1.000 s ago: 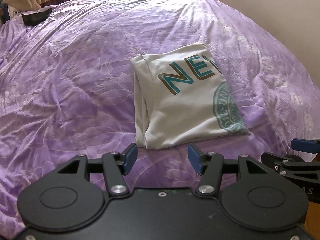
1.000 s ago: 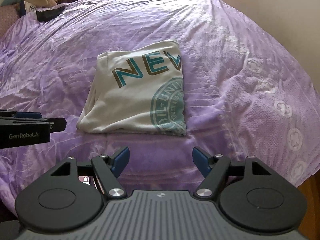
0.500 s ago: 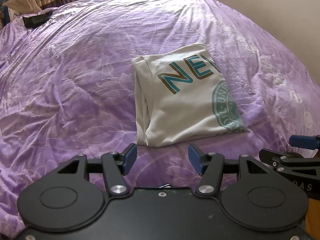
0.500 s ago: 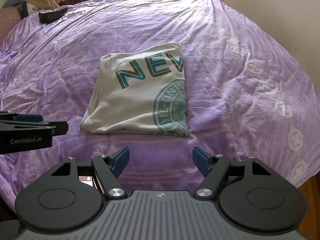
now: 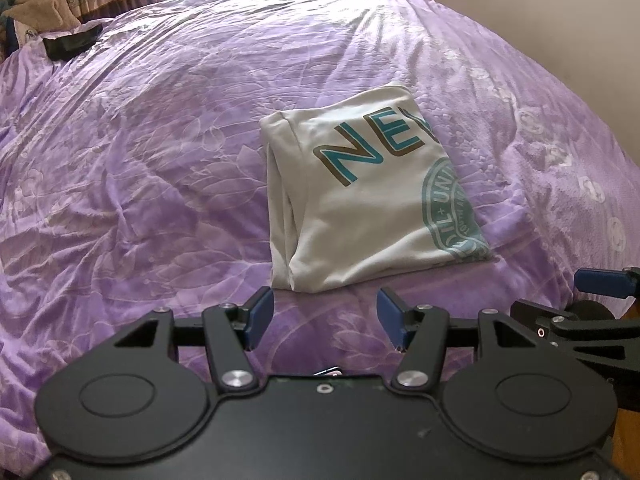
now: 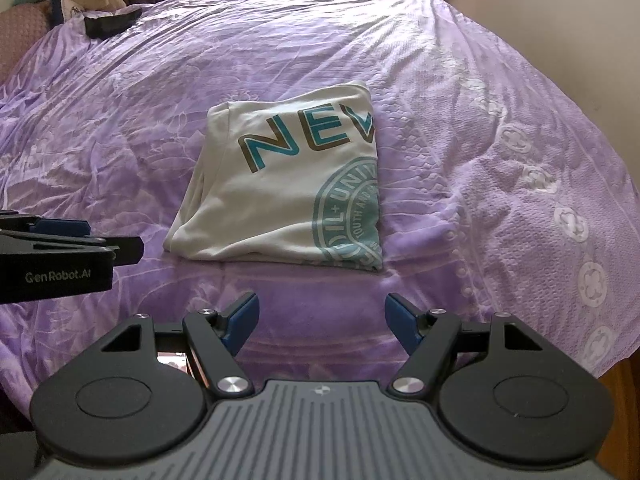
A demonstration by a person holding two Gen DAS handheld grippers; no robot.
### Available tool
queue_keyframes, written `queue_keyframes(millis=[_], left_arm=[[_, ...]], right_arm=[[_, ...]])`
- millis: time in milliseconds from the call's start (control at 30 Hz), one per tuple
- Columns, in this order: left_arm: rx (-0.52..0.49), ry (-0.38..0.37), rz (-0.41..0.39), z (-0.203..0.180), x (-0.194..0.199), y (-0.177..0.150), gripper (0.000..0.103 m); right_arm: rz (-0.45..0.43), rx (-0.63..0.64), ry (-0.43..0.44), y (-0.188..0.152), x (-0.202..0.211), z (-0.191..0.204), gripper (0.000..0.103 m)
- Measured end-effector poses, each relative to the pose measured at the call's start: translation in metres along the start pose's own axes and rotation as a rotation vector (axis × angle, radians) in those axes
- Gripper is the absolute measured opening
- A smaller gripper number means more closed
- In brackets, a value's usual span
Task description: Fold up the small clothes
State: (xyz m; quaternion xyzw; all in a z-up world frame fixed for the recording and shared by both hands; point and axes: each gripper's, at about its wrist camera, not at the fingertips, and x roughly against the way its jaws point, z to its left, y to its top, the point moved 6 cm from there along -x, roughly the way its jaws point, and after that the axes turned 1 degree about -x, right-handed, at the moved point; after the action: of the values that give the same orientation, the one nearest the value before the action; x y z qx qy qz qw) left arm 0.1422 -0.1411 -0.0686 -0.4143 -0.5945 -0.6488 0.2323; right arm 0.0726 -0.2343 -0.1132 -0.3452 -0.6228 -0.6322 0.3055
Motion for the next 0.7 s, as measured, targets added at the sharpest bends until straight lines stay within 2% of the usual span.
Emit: queue_keyframes(millis=[700], left_arm=[[0.026,-0.016,-0.022,0.0023,0.0032,0.0006,0.059]], right_arm=[[0.009,-0.012,-0.012,0.0011,0.0003,-0.0036,0.084]])
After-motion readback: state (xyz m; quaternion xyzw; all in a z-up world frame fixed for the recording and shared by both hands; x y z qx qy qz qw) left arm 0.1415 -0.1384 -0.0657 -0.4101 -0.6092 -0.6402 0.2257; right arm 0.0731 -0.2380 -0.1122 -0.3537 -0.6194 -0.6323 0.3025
